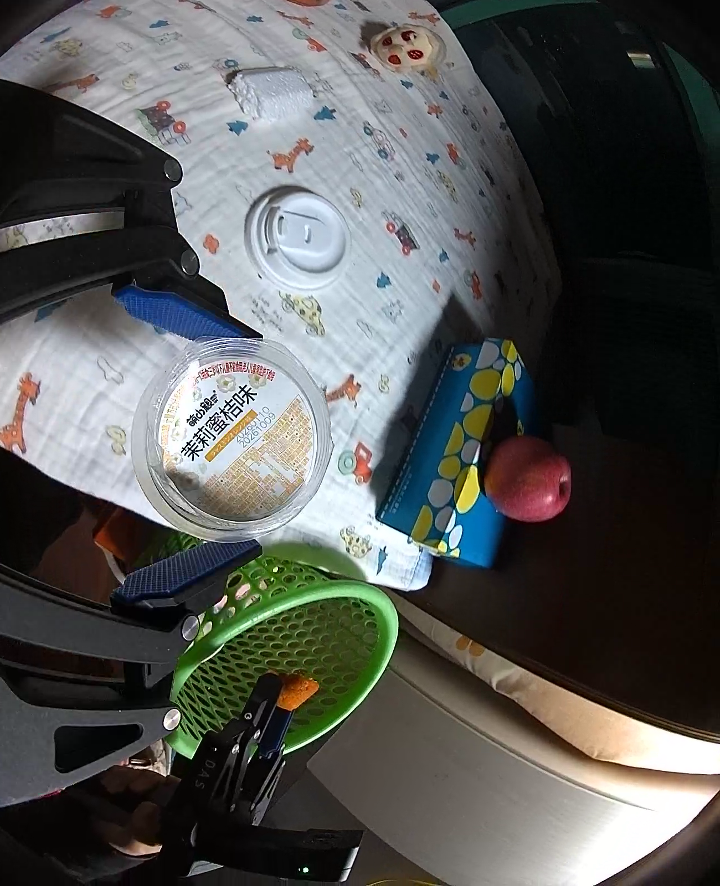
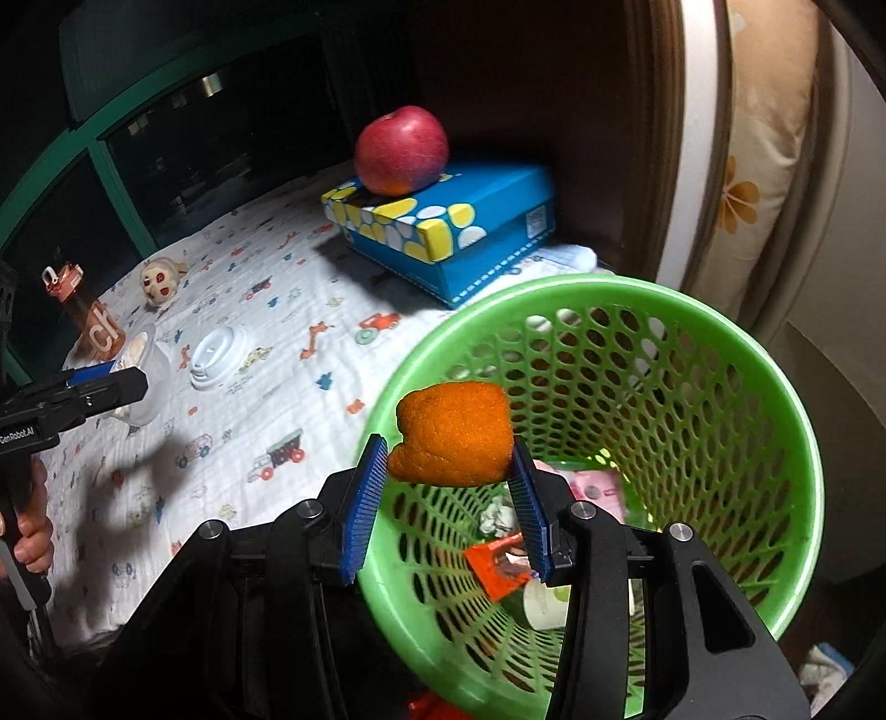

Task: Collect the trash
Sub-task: 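Carry the food tub and orange piece over the green wastebasket, then open the right gripper to drop the orange piece while the left gripper releases the tub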

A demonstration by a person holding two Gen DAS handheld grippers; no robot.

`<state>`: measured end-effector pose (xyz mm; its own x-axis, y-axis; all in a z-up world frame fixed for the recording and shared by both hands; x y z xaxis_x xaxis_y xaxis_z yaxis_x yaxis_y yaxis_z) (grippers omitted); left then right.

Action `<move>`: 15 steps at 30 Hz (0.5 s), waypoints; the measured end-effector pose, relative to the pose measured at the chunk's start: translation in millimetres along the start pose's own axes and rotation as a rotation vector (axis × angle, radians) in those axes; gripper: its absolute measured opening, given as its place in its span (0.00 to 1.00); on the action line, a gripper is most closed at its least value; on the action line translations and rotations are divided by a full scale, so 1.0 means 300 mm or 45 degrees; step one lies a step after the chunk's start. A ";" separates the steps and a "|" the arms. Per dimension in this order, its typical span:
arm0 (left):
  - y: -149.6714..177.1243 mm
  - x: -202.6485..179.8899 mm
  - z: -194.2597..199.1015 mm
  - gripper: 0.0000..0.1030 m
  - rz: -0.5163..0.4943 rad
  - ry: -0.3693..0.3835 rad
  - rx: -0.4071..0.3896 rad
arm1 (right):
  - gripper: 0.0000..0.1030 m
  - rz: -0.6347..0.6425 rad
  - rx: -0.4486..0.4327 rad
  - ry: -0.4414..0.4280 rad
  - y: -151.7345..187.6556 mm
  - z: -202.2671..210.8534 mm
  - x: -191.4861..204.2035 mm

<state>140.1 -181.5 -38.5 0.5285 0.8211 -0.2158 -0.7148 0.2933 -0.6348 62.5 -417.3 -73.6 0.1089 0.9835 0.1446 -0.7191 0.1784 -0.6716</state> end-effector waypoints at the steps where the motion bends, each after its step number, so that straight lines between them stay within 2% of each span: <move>1: -0.008 -0.022 -0.008 0.64 -0.011 0.009 0.005 | 0.43 -0.010 0.001 0.011 0.007 0.005 -0.021; 8: -0.043 -0.151 -0.061 0.64 -0.087 0.061 0.026 | 0.44 -0.088 0.013 0.063 0.042 0.032 -0.151; 15: -0.064 -0.278 -0.110 0.64 -0.157 0.105 0.048 | 0.47 -0.145 0.003 0.077 0.063 0.060 -0.222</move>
<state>125.0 -271.8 -32.8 0.6482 0.7350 -0.1989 -0.6579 0.4091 -0.6323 29.2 -480.1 -82.9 0.2313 0.9569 0.1758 -0.7013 0.2892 -0.6516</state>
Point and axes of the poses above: each gripper's, at about its wrist camera, not at the fingertips, and z roughly against the way its jaws point, x to its left, y to its underside, the point moved 3 cm from there along -z, roughly the way its jaws point, and after that the axes turned 1 degree about -z, right-handed, at the moved point
